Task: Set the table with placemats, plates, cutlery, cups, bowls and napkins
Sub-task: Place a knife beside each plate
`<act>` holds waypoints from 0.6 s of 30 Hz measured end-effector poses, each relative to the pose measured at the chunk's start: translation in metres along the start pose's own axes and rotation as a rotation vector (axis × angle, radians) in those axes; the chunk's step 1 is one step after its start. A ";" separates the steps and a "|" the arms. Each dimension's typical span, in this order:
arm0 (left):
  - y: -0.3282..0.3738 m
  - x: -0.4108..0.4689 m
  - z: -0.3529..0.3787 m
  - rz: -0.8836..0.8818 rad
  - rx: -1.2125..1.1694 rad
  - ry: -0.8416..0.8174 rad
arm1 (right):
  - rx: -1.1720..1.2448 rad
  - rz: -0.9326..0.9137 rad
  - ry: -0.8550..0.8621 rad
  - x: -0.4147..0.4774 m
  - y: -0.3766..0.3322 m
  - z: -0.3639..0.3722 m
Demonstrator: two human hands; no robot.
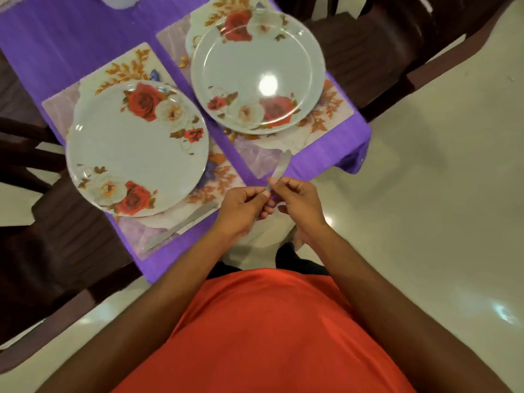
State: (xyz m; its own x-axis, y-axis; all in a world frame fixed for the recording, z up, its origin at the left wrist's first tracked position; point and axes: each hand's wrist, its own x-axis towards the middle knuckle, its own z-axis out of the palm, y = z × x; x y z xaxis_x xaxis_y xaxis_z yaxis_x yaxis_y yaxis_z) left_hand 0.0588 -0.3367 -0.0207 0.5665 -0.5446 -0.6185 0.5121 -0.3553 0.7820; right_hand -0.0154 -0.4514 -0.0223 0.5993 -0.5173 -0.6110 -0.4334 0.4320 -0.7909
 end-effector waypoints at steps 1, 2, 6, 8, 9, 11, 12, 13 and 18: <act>0.006 0.005 0.018 -0.013 -0.014 -0.006 | 0.036 0.009 0.022 0.005 -0.004 -0.013; 0.011 0.010 0.034 -0.022 -0.017 -0.013 | 0.080 0.025 0.040 0.010 -0.007 -0.026; 0.024 0.025 0.075 0.044 0.148 -0.021 | 0.143 0.047 0.049 0.030 -0.014 -0.067; 0.028 0.031 0.086 0.105 0.257 -0.009 | 0.143 0.038 0.034 0.036 -0.019 -0.080; 0.030 0.033 0.089 0.108 0.275 -0.008 | 0.149 0.033 0.030 0.039 -0.022 -0.084; 0.032 0.035 0.095 0.078 0.240 -0.017 | 0.167 0.040 0.036 0.044 -0.026 -0.089; 0.033 0.036 0.097 0.061 0.214 -0.019 | 0.180 0.045 0.040 0.047 -0.029 -0.091; 0.034 0.036 0.099 0.048 0.200 -0.022 | 0.198 0.052 0.042 0.050 -0.031 -0.092; 0.039 0.045 0.100 0.028 0.281 0.031 | 0.244 0.103 0.038 0.069 -0.046 -0.093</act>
State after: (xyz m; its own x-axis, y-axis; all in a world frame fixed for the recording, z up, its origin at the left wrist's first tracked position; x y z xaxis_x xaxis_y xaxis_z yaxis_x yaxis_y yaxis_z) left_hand 0.0395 -0.4507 -0.0106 0.5996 -0.5351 -0.5951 0.2993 -0.5397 0.7869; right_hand -0.0169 -0.5761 -0.0311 0.5326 -0.4867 -0.6924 -0.3132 0.6467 -0.6955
